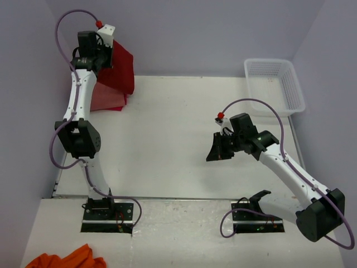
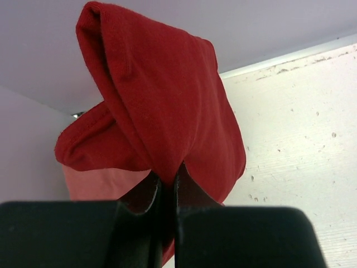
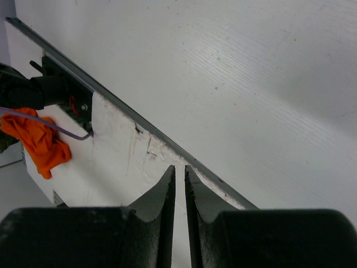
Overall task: Fold and stack the t-shirts
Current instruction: Put the neatly folded tshirt into the corner of the board with the left arm
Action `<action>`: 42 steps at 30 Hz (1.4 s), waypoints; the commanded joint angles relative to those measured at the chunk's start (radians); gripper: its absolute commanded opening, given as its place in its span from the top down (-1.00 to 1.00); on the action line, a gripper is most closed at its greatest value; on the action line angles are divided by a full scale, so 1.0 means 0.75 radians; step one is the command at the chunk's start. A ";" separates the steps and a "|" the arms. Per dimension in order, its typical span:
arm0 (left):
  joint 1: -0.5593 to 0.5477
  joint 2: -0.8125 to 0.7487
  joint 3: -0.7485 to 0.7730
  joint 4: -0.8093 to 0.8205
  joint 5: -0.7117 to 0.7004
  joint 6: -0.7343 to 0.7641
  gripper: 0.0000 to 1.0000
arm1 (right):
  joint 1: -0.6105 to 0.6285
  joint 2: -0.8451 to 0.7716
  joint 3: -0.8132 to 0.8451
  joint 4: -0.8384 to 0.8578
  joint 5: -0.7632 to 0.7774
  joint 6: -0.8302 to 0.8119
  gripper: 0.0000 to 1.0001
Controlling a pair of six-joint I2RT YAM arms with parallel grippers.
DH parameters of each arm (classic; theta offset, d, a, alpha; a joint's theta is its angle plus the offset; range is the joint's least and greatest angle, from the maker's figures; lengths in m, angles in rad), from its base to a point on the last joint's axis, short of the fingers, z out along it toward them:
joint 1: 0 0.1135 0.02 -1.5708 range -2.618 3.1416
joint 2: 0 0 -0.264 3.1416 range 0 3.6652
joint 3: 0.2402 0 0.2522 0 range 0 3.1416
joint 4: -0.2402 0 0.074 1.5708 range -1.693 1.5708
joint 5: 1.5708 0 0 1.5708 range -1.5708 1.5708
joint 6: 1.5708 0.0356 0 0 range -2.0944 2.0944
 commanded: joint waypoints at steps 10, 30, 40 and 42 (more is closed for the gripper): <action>0.061 -0.174 -0.099 0.092 0.019 0.023 1.00 | 0.002 -0.011 0.034 -0.010 0.043 -0.022 0.74; 0.231 0.173 -0.020 0.085 -0.008 0.148 1.00 | 0.004 0.018 0.140 -0.159 0.035 -0.044 0.73; 0.315 0.266 -0.300 0.462 -0.147 0.214 1.00 | 0.004 0.198 0.299 -0.257 0.034 -0.075 0.75; 0.331 0.319 -0.245 0.458 -0.226 0.214 1.00 | 0.004 0.224 0.320 -0.274 0.043 -0.087 0.77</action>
